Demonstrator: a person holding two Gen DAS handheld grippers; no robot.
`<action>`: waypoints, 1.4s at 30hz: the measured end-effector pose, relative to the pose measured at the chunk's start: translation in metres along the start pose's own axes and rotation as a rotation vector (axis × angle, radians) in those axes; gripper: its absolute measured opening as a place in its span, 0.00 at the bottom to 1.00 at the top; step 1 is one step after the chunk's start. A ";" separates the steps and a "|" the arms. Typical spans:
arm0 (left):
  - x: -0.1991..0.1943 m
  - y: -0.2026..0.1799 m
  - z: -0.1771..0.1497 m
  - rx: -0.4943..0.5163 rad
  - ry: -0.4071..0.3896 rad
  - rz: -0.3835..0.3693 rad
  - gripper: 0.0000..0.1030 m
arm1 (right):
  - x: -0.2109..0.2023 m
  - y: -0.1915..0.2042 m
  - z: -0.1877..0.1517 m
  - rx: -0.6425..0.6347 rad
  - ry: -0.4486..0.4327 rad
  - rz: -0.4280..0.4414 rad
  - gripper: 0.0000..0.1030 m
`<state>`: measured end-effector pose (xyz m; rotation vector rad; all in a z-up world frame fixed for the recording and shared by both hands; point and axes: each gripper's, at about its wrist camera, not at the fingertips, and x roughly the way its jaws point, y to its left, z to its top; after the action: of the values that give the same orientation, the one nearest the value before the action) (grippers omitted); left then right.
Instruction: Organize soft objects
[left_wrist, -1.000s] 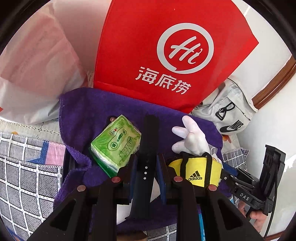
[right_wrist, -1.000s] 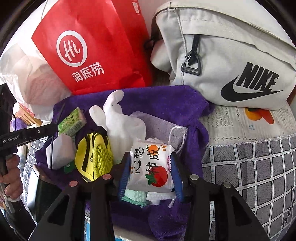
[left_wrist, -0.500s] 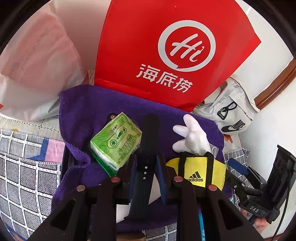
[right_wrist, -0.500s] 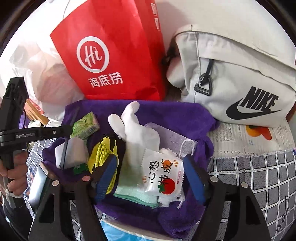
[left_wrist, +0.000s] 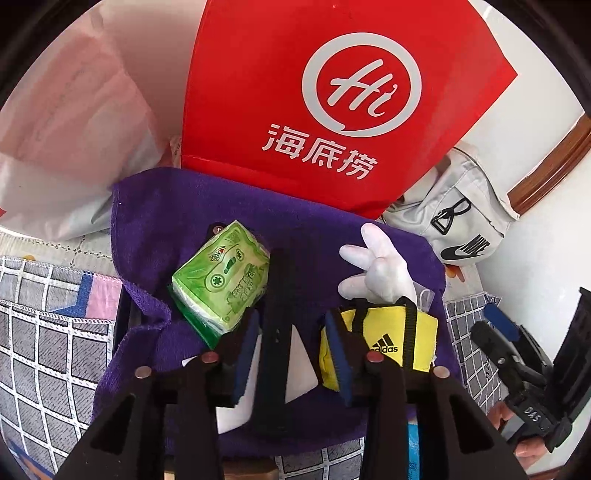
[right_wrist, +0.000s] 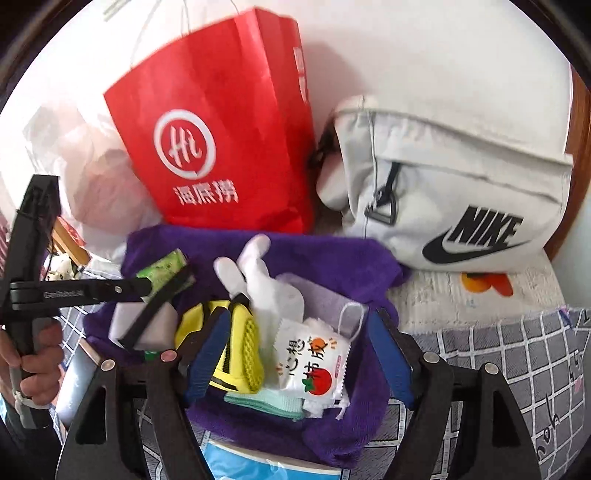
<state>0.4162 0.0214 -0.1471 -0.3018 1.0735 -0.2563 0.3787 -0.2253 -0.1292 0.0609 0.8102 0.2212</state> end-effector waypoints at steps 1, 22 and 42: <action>-0.001 -0.001 -0.001 0.001 0.000 0.004 0.41 | -0.003 0.000 0.001 0.001 -0.011 -0.008 0.78; -0.083 -0.047 -0.039 0.102 -0.105 0.144 0.71 | -0.068 0.043 -0.014 -0.062 -0.022 -0.070 0.86; -0.202 -0.074 -0.176 0.111 -0.207 0.236 0.95 | -0.218 0.077 -0.122 0.015 -0.077 -0.098 1.00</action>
<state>0.1640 0.0024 -0.0323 -0.0978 0.8767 -0.0703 0.1318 -0.2021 -0.0477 0.0434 0.7365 0.1200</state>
